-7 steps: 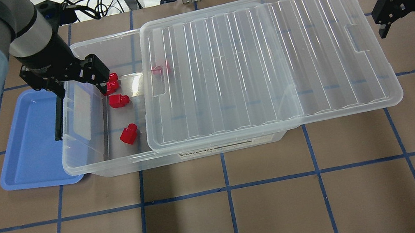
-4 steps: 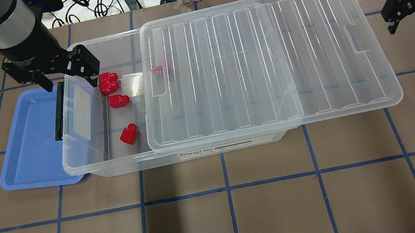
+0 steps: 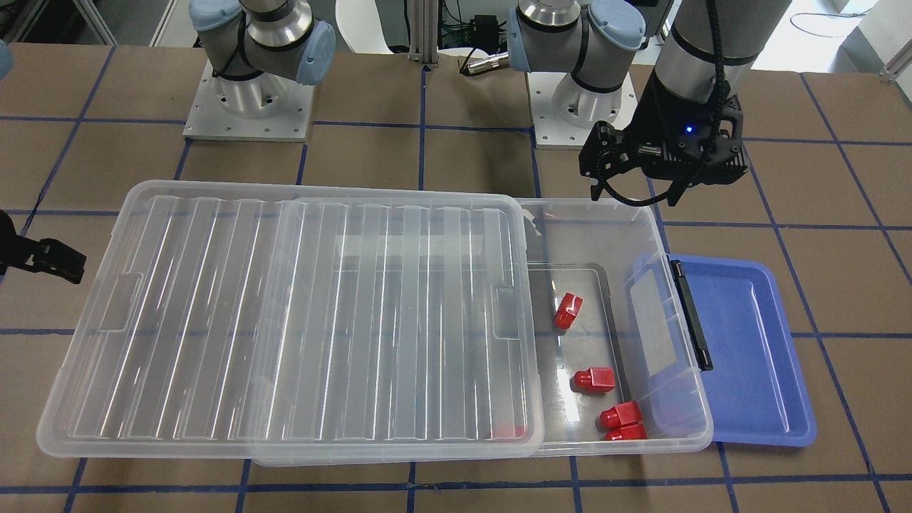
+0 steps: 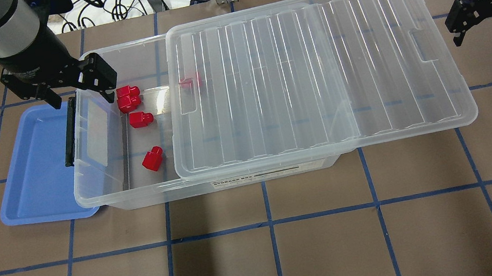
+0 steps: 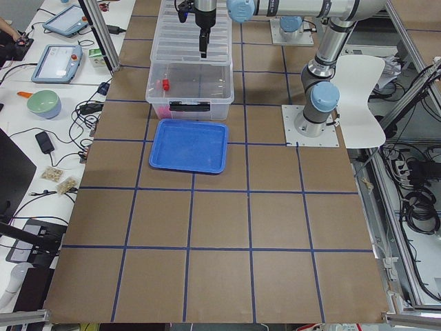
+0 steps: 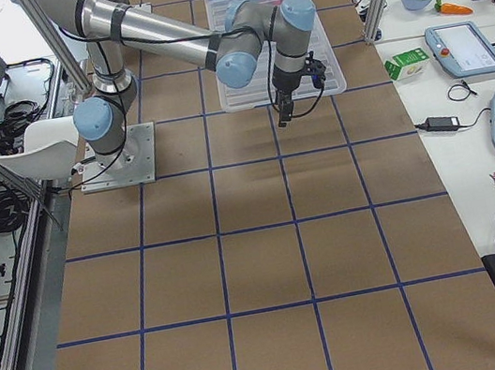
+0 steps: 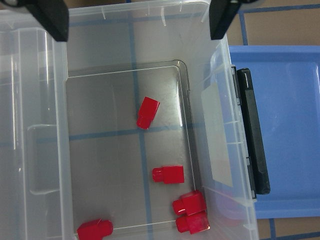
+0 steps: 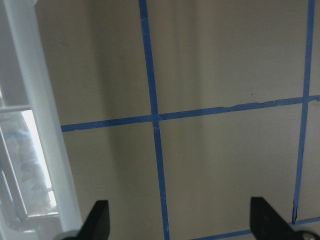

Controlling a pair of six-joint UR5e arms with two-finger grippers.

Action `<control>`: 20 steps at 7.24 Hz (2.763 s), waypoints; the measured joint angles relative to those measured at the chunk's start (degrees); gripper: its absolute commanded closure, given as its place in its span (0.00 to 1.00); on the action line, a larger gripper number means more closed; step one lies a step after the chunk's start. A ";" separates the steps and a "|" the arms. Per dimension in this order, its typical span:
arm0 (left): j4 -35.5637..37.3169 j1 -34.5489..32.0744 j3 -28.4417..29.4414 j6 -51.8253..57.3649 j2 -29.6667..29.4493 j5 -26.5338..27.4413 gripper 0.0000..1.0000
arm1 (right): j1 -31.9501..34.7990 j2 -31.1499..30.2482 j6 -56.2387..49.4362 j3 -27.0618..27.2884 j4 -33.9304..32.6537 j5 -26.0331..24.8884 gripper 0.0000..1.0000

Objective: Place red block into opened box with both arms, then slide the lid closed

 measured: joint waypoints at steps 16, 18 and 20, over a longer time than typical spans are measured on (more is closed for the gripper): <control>-0.08 0.10 0.14 -0.63 0.13 -0.09 0.00 | 8.93 0.57 0.77 2.02 -2.30 2.98 0.00; -0.12 0.04 0.13 -0.69 0.17 -0.11 0.00 | 11.20 0.57 0.99 2.02 -2.41 3.01 0.00; -0.09 0.01 0.18 -0.79 0.19 -0.11 0.00 | 13.32 0.57 1.12 2.02 -2.46 3.07 0.00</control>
